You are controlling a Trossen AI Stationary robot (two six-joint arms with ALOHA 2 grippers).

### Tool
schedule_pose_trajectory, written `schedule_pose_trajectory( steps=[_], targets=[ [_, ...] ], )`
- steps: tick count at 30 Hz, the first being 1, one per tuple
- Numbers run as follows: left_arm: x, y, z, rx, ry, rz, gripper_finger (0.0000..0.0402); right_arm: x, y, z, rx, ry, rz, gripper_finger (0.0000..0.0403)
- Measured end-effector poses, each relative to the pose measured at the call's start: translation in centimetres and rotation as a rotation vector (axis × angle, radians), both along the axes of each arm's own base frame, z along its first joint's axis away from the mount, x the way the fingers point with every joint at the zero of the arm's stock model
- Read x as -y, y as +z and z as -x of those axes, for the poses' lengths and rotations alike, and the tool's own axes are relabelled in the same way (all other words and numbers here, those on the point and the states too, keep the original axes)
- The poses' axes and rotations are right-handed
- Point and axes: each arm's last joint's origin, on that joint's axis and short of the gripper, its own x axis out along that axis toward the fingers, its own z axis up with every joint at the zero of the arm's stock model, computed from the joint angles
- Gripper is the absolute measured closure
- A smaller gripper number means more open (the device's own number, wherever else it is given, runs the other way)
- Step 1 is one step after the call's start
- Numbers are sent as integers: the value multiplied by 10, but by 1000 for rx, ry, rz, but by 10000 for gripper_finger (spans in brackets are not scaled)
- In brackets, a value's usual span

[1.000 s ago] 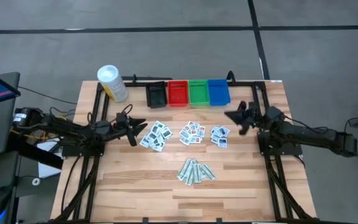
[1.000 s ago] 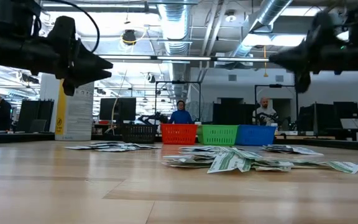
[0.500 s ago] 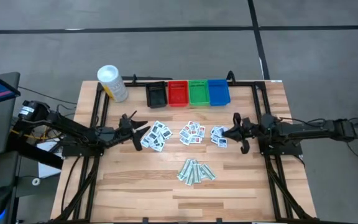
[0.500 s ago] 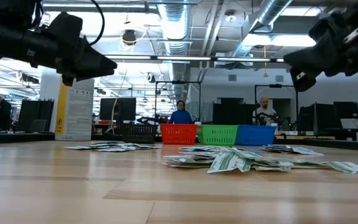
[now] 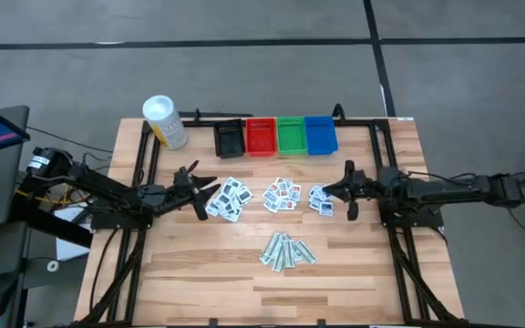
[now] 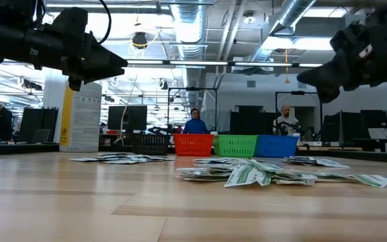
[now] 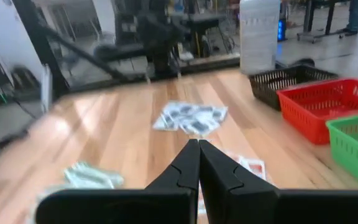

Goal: Pick & Place First Aid Supplies
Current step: Put the blue alcohol pad into the blue bin

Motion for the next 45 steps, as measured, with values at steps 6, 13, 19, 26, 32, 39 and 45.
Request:
schedule_pose_trajectory(
  steps=[6, 13, 19, 26, 32, 39, 45],
  targets=[
    [1, -5, -2, -34, -44, 2, 262, 6, -7, -10, -277, -158, 36, 403],
    [-15, -23, -12, -151, -170, 145, 266, 9, 9, -31, -421, -164, 42, 392],
    [-9, -17, -38, -199, -331, 91, 296, 10, 17, -42, -552, -156, 84, 333],
    [-17, -20, -50, -267, -223, -22, 311, 12, 18, -51, -589, -122, 161, 293],
    [-20, -18, -51, -248, -172, -6, 309, 12, 16, -66, -527, -88, 253, 291],
    [-19, -20, -50, -294, -192, -81, 302, 14, 6, -80, -519, -59, 334, 292],
    [-20, -22, -50, -325, -162, -93, 276, 14, -1, -82, -560, -33, 377, 292]
  ],
)
